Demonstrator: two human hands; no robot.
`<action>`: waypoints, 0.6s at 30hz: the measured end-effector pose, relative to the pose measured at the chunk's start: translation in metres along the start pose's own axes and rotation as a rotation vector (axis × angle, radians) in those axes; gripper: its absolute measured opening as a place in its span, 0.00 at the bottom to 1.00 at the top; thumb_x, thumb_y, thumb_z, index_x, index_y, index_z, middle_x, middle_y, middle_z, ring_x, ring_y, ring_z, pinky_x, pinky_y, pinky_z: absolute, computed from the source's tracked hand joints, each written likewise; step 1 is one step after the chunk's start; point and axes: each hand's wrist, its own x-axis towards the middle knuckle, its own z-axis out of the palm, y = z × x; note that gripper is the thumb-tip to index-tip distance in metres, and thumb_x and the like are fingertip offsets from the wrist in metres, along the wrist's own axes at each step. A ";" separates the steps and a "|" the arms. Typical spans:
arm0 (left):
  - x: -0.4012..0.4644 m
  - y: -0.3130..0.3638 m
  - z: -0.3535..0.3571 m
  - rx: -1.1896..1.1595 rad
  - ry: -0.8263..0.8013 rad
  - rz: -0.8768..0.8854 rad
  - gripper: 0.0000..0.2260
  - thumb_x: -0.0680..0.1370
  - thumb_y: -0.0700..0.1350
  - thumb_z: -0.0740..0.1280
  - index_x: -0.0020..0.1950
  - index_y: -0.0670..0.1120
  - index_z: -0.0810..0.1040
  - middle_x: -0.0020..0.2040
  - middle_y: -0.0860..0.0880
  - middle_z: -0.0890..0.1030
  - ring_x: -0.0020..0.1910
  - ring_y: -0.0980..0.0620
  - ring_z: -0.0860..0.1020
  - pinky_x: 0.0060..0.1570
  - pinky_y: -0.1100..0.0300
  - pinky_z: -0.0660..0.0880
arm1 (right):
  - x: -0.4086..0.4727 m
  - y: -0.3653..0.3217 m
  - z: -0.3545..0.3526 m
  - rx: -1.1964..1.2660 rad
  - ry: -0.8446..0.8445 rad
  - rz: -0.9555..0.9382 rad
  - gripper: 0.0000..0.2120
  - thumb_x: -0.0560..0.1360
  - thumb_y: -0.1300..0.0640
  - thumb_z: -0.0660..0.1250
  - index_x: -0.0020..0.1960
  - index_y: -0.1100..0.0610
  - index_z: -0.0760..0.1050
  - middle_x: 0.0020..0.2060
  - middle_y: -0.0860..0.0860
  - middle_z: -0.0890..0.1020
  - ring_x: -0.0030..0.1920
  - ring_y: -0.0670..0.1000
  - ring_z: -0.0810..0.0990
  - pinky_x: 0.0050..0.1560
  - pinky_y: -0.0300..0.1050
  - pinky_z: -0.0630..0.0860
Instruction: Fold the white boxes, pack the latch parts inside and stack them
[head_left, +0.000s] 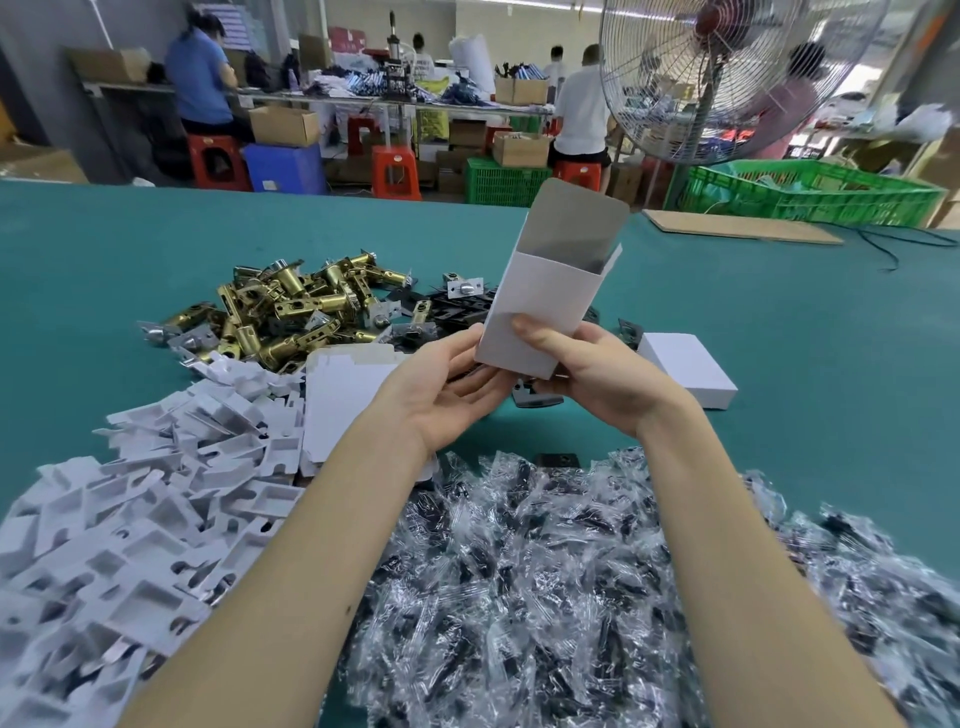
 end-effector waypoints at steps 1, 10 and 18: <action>0.000 0.001 -0.001 -0.015 -0.008 -0.002 0.13 0.78 0.40 0.73 0.61 0.36 0.81 0.48 0.38 0.86 0.49 0.45 0.86 0.39 0.54 0.84 | 0.000 -0.001 0.001 -0.011 -0.003 -0.003 0.25 0.65 0.40 0.75 0.58 0.52 0.82 0.52 0.49 0.86 0.54 0.49 0.82 0.55 0.51 0.81; -0.002 0.002 -0.004 0.150 -0.056 0.094 0.06 0.79 0.39 0.70 0.55 0.47 0.83 0.46 0.40 0.87 0.42 0.46 0.87 0.42 0.55 0.85 | 0.001 -0.005 -0.003 -0.044 -0.025 0.065 0.24 0.58 0.43 0.82 0.48 0.57 0.87 0.45 0.57 0.83 0.47 0.56 0.76 0.42 0.41 0.82; -0.014 0.019 -0.018 0.391 -0.390 0.119 0.34 0.73 0.48 0.76 0.75 0.40 0.69 0.70 0.35 0.76 0.67 0.38 0.78 0.68 0.47 0.75 | -0.001 -0.004 -0.009 0.013 -0.017 0.164 0.28 0.58 0.49 0.81 0.57 0.56 0.84 0.51 0.54 0.88 0.47 0.53 0.87 0.41 0.38 0.81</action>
